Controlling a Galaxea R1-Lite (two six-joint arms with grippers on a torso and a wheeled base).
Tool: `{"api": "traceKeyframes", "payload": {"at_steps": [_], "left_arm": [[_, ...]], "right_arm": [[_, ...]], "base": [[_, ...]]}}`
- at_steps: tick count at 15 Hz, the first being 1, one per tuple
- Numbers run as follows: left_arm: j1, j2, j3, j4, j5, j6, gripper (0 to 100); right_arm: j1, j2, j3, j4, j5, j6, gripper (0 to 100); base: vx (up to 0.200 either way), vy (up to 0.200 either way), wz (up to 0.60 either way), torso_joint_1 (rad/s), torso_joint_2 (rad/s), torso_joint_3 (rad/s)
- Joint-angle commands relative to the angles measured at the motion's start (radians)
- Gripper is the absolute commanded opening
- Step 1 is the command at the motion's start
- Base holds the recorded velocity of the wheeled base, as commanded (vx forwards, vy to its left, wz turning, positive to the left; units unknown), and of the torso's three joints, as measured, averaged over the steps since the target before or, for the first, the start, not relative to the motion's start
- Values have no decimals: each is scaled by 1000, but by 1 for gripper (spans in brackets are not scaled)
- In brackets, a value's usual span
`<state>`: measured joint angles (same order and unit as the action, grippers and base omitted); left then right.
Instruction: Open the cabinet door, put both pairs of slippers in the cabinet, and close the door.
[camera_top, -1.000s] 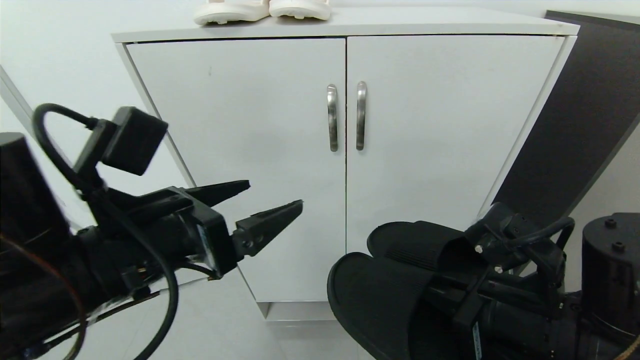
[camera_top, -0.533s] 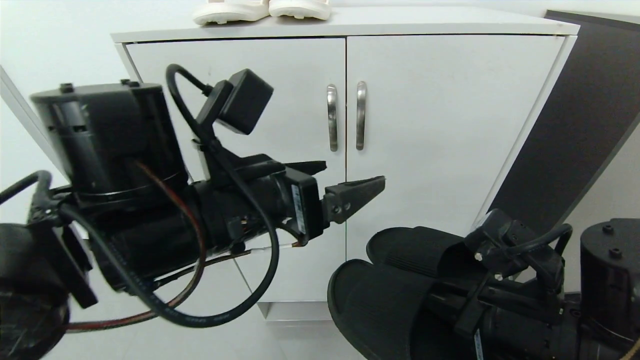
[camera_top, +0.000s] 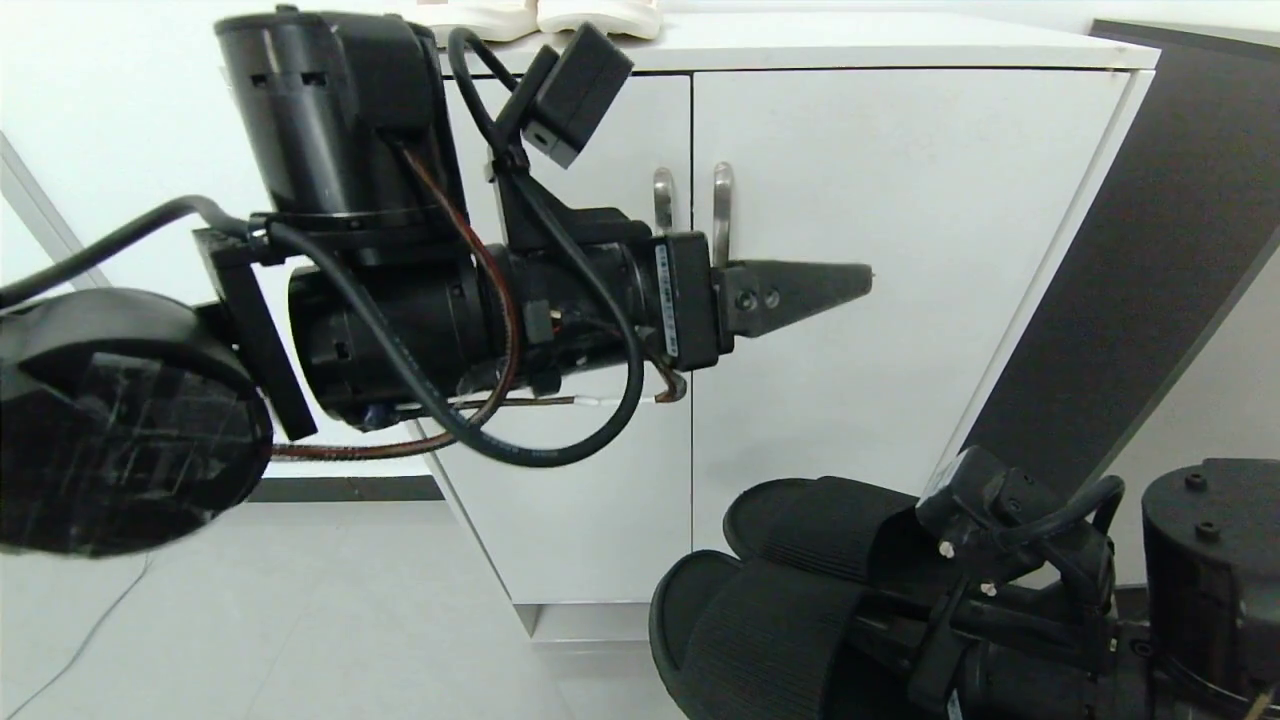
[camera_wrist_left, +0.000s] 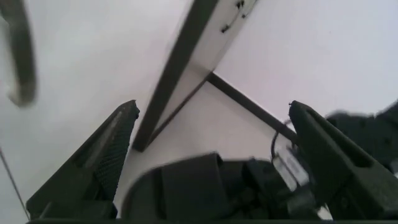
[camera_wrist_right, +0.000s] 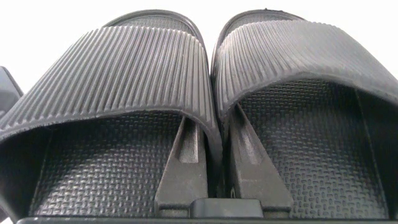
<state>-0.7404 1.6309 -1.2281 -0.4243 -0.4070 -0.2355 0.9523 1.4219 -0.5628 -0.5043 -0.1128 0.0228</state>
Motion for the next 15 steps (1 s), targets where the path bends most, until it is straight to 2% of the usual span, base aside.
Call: {"api": "traceKeyframes", "payload": {"at_steps": [1,3,8,10,15], "left_arm": [[13,67,-91,16,37,-4,100],[18,99,-131,16,89,2,100],[79,93,-134,13,136,18,100],[81,93,-136,10,168,32,100],[81,132,-183,12,201,35,100]], "right_arm": [[0,2,1,0,-1,-1,0],[0,2,3,0,-1,-3,0],[0,3,6,0,1,-3,0],[0,3,6,-2,-1,-3,0],[0,2,6,-2,-1,-4,0]], "base": [[0,0,0,0,0,0],[0,0,0,0,0,0],[0,0,0,0,0,0],[0,0,0,0,0,0],[0,0,0,0,0,0]]}}
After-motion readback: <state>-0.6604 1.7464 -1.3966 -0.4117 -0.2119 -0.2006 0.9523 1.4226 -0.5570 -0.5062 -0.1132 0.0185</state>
